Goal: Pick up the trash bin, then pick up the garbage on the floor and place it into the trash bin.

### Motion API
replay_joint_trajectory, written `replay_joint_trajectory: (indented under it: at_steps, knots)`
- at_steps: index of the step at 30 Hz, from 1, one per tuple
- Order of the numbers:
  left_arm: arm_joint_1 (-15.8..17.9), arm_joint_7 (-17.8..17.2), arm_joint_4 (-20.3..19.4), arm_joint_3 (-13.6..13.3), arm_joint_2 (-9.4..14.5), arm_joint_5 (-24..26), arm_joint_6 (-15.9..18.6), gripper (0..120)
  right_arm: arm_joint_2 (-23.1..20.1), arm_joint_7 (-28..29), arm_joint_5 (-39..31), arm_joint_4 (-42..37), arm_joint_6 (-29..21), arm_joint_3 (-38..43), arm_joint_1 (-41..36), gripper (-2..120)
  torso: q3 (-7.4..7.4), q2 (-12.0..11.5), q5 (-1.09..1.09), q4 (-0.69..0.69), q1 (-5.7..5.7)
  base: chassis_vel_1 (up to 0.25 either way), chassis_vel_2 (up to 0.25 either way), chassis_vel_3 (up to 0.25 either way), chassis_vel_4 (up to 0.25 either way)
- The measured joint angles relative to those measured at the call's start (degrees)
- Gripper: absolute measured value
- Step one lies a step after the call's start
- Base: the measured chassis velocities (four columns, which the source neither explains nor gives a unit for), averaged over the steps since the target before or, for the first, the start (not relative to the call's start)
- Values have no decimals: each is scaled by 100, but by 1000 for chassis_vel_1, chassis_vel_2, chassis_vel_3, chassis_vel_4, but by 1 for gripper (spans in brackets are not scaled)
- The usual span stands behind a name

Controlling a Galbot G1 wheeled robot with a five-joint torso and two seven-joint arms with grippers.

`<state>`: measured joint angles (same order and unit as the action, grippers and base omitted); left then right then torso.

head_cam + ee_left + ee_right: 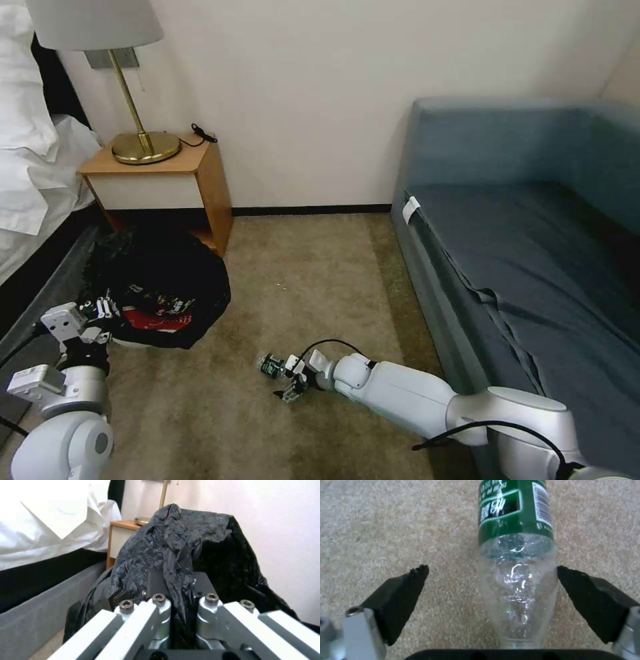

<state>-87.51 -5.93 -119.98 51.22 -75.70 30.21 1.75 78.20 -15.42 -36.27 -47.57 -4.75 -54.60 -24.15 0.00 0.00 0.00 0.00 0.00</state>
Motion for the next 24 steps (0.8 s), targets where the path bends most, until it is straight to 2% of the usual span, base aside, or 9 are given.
replay_joint_trajectory:
  at_steps: [2, 6, 9, 10, 13, 14, 16, 18, 24]
  knots:
    - [13, 2, 0, -12, -12, 5, -2, 5, 46, -23, 0, 103, 96, 56, -51, 84, 0, 0, 0, 0, 0, 0, 0, 0, 0]
    - [23, 1, -1, -19, -15, 6, -2, 5, 48, -48, -1, 113, 136, 69, -69, 76, 0, 0, 0, 0, 0, 0, 0, 0, 0]
    - [19, 2, -17, -20, -17, 6, -2, 5, 47, -52, 2, 107, 168, 116, -111, 59, 0, 0, 0, 0, 0, 0, 0, 0, 0]
    - [19, 2, -17, -20, -17, 6, -2, 5, 47, -52, 2, 107, 168, 116, -111, 59, 0, 0, 0, 0, 0, 0, 0, 0, 0]
    - [-6, 1, -38, -16, -24, 6, -2, 5, 32, -47, 8, 69, 176, 133, -130, 49, 0, 0, 0, 0, 0, 0, 0, 0, 0]
    - [-14, 1, -50, -16, -27, 12, -2, 5, 25, -39, 12, 45, 176, 138, -136, 42, 0, 0, 0, 0, 0, 0, 0, 0, 0]
    - [-21, -1, -66, -16, -27, 25, 5, 5, 19, -26, 21, 30, 176, 144, -138, 39, 0, 0, 0, 0, 0, 0, 0, 0, 0]
    - [-16, -26, -118, -16, -27, 73, 53, 5, -14, 42, 45, -82, 176, 188, -157, 30, 0, 0, 0, 0, 0, 0, 0, 0, 0]
    - [-9, -39, -133, 1, -17, 105, 68, 5, -87, 127, 62, -311, 187, 325, -199, 20, 0, 0, 1, 0, 0, 0, 0, 0, 0]
